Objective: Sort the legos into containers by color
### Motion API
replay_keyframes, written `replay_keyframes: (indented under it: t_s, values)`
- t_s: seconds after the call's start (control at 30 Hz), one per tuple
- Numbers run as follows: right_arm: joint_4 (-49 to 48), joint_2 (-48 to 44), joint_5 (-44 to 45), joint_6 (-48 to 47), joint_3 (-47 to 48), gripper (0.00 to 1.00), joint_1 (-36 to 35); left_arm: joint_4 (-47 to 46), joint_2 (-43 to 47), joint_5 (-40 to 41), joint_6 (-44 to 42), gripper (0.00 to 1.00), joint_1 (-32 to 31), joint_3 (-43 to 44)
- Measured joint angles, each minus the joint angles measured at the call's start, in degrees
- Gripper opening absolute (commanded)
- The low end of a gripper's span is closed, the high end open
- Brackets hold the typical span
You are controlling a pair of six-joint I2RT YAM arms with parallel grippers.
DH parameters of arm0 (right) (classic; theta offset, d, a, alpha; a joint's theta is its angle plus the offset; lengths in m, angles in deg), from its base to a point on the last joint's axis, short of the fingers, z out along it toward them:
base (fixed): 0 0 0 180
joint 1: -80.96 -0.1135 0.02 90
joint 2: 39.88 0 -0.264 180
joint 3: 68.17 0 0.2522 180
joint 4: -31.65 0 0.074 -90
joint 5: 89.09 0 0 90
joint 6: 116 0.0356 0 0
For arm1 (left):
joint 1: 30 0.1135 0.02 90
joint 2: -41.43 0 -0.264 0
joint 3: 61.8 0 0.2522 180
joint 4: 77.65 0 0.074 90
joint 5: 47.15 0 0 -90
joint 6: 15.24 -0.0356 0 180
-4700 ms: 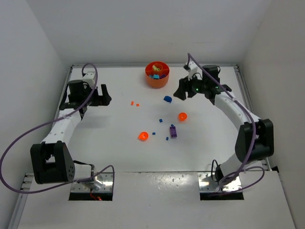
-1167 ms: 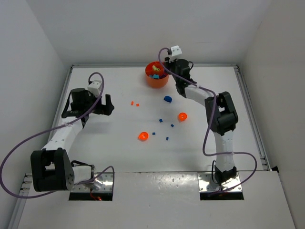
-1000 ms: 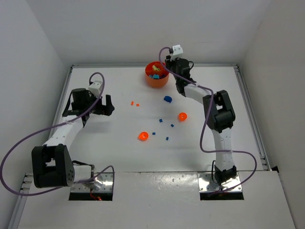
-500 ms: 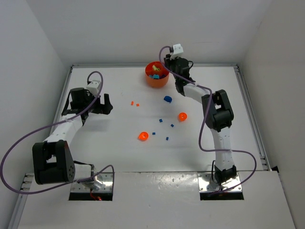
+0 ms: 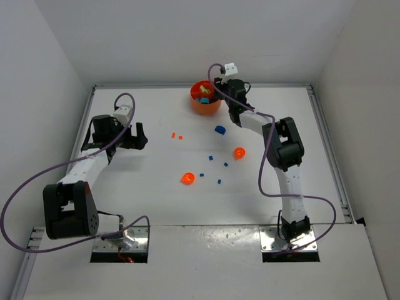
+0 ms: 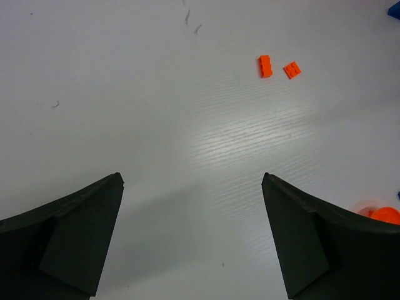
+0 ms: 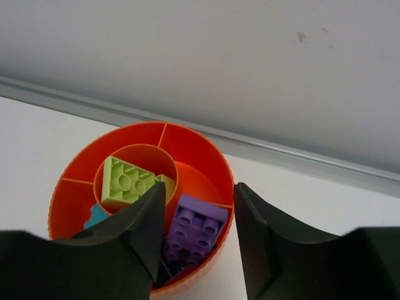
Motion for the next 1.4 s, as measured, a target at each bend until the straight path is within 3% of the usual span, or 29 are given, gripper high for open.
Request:
replay_keyframes:
  t_s: [0.23,0.53,0.97,1.4]
  values:
    - [2.9,0.0,-1.3,1.0,0.1,0.63,0.0,-0.3,0.0,-0.2,0.0,1.0,0.1,0.0]
    - [6.6,-0.3,-1.8,-0.1,2.1,0.56,1.0,-2.1,0.0,-1.0,0.9,1.0,0.2,-0.7]
    - [7.9,2.8,1.1,-4.2,17.3,0.54,4.7,-2.1,0.0,-1.7,1.4,1.0,0.2,-1.5]
    - [20.7,13.5,-7.6,-2.3,30.5,0.49,5.2,-2.2,-0.4,-1.5,1.3,1.0,0.4,-1.5]
